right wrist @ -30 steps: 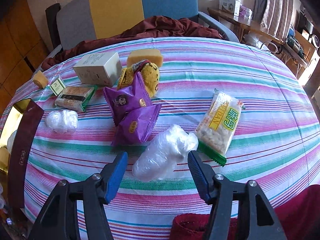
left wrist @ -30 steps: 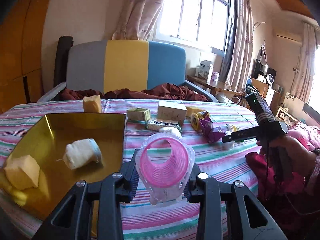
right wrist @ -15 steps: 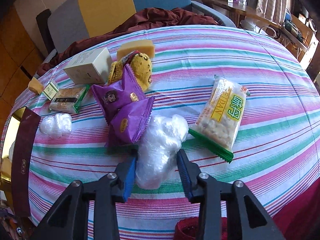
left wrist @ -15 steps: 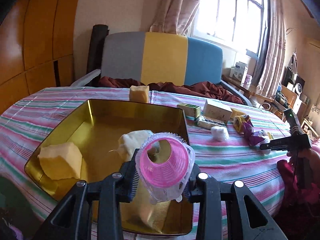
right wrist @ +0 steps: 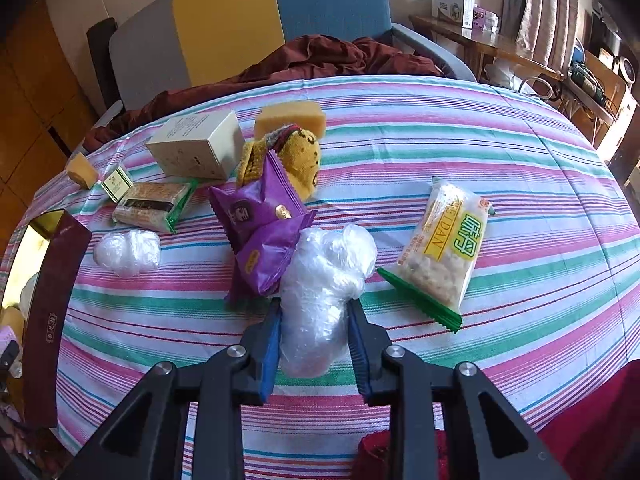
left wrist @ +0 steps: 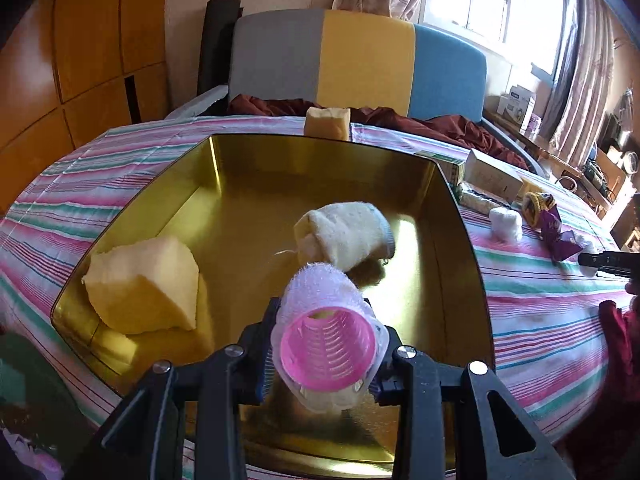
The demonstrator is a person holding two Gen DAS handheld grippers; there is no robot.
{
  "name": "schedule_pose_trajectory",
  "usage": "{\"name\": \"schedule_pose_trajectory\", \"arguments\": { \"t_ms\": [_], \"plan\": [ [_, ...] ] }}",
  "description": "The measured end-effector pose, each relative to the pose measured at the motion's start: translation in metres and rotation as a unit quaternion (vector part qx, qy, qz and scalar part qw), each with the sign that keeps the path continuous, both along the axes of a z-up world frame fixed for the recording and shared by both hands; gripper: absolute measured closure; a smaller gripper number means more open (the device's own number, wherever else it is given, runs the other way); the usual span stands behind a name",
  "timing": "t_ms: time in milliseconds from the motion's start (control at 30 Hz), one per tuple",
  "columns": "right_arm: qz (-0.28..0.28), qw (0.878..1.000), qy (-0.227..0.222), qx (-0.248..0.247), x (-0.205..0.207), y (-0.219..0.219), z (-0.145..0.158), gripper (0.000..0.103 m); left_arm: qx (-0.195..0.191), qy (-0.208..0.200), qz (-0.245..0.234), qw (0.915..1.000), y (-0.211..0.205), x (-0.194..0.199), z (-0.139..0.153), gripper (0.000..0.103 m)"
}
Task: Organize objects
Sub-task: 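Place the pink curler in the tray with the left gripper while the right gripper grasps the clear plastic bag, then carry the clear plastic bag over the gold tray with the right gripper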
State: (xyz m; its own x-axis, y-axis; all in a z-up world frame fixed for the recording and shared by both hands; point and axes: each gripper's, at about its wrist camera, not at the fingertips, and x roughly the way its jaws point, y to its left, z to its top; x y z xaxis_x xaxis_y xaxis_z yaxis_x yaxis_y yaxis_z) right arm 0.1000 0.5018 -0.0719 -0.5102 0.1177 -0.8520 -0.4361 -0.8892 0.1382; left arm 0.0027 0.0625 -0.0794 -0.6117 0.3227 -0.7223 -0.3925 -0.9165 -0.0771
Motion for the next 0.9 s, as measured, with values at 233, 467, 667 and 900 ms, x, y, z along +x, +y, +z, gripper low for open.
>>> {"name": "schedule_pose_trajectory", "arguments": {
  "t_ms": [233, 467, 667, 900],
  "plan": [
    [0.012, 0.999, 0.044, -0.026, -0.004, -0.008, 0.012, 0.073, -0.006, -0.023, 0.012, 0.9997, -0.002, -0.009, -0.013, 0.067],
    [0.036, 0.995, 0.084, -0.028, -0.001, -0.020, 0.027, 0.073, -0.018, -0.022, 0.020, 0.9994, 0.000, -0.015, -0.014, 0.067],
    [0.066, 0.990, 0.122, -0.032, 0.003, -0.033, 0.043, 0.073, -0.026, -0.024, 0.036, 0.9988, -0.003, -0.023, -0.014, 0.061],
    [0.118, 0.983, 0.134, -0.038, -0.001, -0.065, 0.053, 0.073, -0.002, -0.011, 0.062, 0.9980, -0.013, -0.015, -0.002, 0.024]
  ]
}}
